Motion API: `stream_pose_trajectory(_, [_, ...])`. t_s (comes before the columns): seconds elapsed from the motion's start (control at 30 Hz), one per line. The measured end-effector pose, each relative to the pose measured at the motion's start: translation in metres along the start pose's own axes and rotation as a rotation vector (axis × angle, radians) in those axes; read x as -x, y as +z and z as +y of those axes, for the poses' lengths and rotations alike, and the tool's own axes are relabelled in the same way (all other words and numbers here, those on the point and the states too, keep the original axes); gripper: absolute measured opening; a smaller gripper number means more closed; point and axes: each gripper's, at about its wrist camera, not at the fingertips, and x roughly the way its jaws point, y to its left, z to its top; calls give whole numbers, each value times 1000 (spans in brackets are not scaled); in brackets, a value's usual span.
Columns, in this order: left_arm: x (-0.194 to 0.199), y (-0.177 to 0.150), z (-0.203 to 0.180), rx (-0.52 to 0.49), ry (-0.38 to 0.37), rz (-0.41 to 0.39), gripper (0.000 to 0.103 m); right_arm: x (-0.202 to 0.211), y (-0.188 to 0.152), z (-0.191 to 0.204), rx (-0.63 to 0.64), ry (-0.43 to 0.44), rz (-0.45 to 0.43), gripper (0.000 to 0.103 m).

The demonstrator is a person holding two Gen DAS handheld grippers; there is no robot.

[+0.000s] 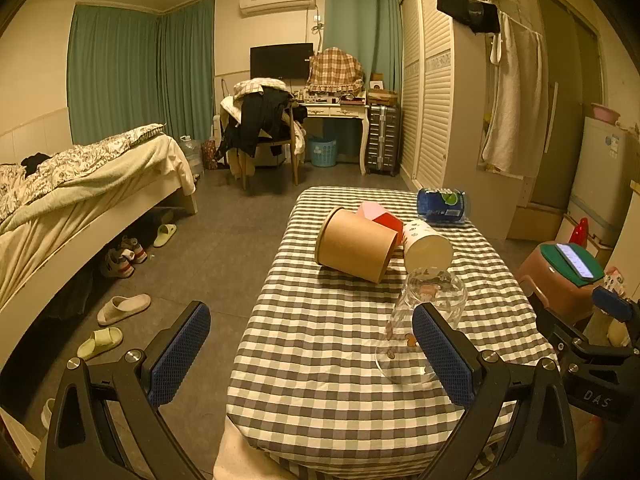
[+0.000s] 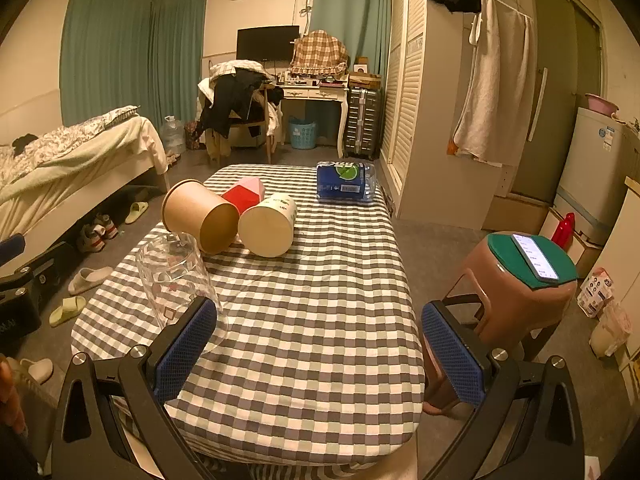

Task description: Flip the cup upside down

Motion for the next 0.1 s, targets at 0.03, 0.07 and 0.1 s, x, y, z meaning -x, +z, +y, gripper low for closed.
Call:
stream_pose_trajectory(0.03, [1, -1, 1, -1, 2, -1, 103, 0, 0, 1, 0, 0, 1, 103])
stream_pose_trajectory(0.07, [1, -1, 1, 1, 3, -2, 103, -1, 0, 1, 1, 0, 3, 103])
stream_pose_trajectory(0.1, [0, -2, 1, 1, 3, -1, 103, -1, 0, 1, 1, 0, 3, 103])
